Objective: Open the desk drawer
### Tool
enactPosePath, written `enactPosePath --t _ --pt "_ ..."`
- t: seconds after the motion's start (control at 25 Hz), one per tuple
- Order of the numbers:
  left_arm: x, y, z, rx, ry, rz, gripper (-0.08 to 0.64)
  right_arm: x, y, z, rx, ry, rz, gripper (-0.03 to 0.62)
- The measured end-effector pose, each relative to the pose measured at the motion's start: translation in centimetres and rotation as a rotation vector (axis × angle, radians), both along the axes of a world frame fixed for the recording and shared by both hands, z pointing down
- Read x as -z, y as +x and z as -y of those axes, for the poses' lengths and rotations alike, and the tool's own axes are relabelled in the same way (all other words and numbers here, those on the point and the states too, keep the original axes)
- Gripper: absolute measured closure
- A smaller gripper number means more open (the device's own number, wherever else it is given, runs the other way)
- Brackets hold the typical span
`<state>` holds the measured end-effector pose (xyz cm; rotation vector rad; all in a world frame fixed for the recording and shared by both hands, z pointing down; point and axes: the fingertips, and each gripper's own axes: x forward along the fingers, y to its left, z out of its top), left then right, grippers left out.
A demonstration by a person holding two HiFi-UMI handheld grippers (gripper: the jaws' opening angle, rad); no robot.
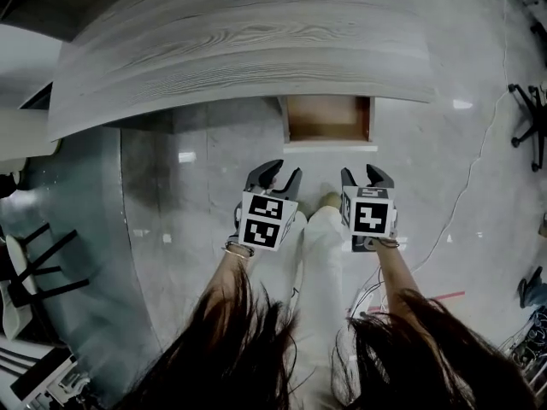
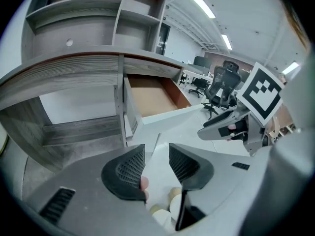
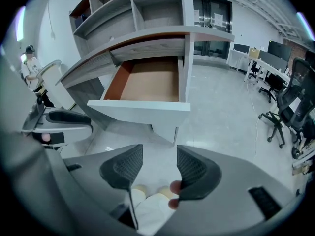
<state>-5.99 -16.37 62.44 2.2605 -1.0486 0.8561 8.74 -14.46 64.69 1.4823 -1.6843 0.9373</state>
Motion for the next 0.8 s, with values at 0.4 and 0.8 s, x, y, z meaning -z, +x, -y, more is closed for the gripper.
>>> enactPosePath --t 0.4,0.8 --pt "2.4 -0.4 -1.7 0.057 0.014 0.011 0.408 1.5 -1.0 -2.2 0.036 0.001 0.001 0.385" --pt "6.1 -0.6 -5.1 0.136 0.059 0.004 0.408 5.3 -1.3 -5.2 0.112 0.051 -0.018 0.428"
